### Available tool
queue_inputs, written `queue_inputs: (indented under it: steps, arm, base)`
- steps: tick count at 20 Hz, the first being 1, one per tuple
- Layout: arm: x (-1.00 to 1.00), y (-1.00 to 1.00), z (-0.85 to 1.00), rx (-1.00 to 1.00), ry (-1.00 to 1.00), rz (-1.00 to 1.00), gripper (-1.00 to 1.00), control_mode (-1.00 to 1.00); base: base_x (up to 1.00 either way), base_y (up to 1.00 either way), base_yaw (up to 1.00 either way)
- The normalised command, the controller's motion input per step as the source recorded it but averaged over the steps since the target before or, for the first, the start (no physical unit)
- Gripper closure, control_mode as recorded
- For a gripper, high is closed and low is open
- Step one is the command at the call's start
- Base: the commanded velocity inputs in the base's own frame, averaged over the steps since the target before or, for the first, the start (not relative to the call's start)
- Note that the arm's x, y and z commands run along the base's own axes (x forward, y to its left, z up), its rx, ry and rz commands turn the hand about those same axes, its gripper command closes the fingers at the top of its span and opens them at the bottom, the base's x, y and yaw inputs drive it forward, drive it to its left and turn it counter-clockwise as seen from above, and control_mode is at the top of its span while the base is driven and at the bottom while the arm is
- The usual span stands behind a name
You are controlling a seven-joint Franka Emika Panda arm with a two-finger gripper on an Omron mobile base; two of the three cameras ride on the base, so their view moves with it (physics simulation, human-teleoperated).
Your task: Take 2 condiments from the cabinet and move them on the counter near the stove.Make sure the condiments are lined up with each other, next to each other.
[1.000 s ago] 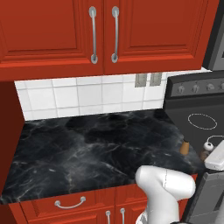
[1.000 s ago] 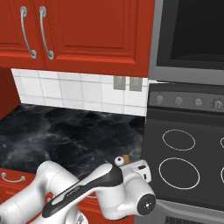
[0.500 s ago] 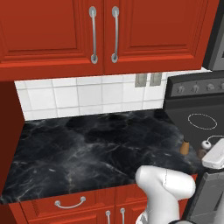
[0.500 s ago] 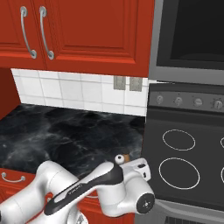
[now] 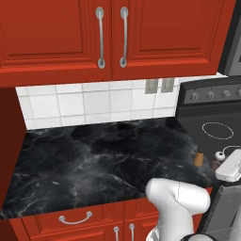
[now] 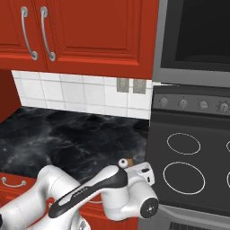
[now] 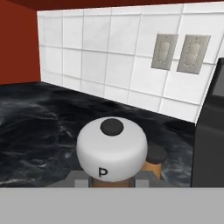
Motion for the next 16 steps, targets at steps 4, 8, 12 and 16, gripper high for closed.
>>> queue_inputs:
  steps: [4,8,12,16]
  arm:
    - [0.04,0.0,-0.15,0.0,-0.01,0.0,1.0,-1.0]
    - [0.09,0.0,-0.09,0.0,0.0,0.0,1.0,-1.0]
    - [0.11,0.0,-0.03,0.0,0.0,0.0,1.0,-1.0]
    - [0.06,-0.02,-0.06,0.0,0.0,0.0,1.0,-1.0]
  base:
    - [0.0,0.0,0.0]
    - [0.0,0.0,0.0]
    - [0.0,0.0,0.0]
    - [0.0,0.0,0.0]
